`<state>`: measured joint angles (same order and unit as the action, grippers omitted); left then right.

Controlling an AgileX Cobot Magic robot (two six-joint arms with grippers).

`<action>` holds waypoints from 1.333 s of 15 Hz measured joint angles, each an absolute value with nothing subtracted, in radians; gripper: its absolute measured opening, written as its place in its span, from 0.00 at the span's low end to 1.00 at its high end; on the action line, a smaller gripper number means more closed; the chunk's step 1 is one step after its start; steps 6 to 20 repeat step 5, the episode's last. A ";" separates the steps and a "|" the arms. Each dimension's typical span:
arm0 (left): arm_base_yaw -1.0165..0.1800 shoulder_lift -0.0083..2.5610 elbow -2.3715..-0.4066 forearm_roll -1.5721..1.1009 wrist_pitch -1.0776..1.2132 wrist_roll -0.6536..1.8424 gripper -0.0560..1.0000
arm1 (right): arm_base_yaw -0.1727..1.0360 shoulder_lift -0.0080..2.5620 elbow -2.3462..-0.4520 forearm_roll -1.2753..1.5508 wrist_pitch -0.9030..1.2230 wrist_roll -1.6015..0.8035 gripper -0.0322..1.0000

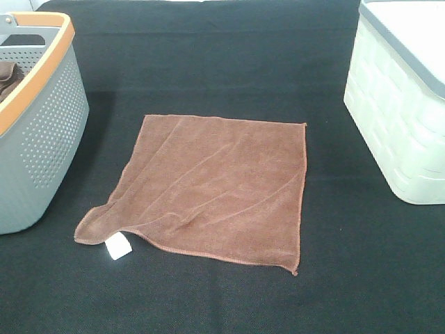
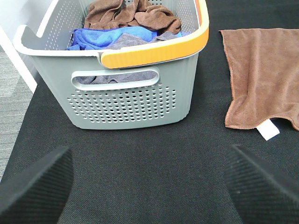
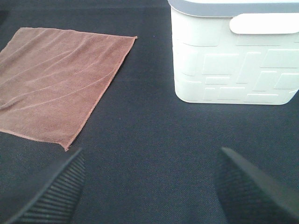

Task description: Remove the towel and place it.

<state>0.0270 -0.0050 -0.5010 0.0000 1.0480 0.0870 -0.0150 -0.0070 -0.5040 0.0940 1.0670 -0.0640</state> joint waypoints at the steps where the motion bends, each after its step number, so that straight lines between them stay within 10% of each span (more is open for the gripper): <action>1: 0.027 -0.005 -0.501 0.000 1.048 0.087 0.84 | -0.015 -0.007 -0.504 0.094 1.067 -0.064 0.74; 20: 0.027 -0.005 -0.501 0.000 1.048 0.087 0.84 | -0.015 -0.007 -0.504 0.094 1.067 -0.064 0.74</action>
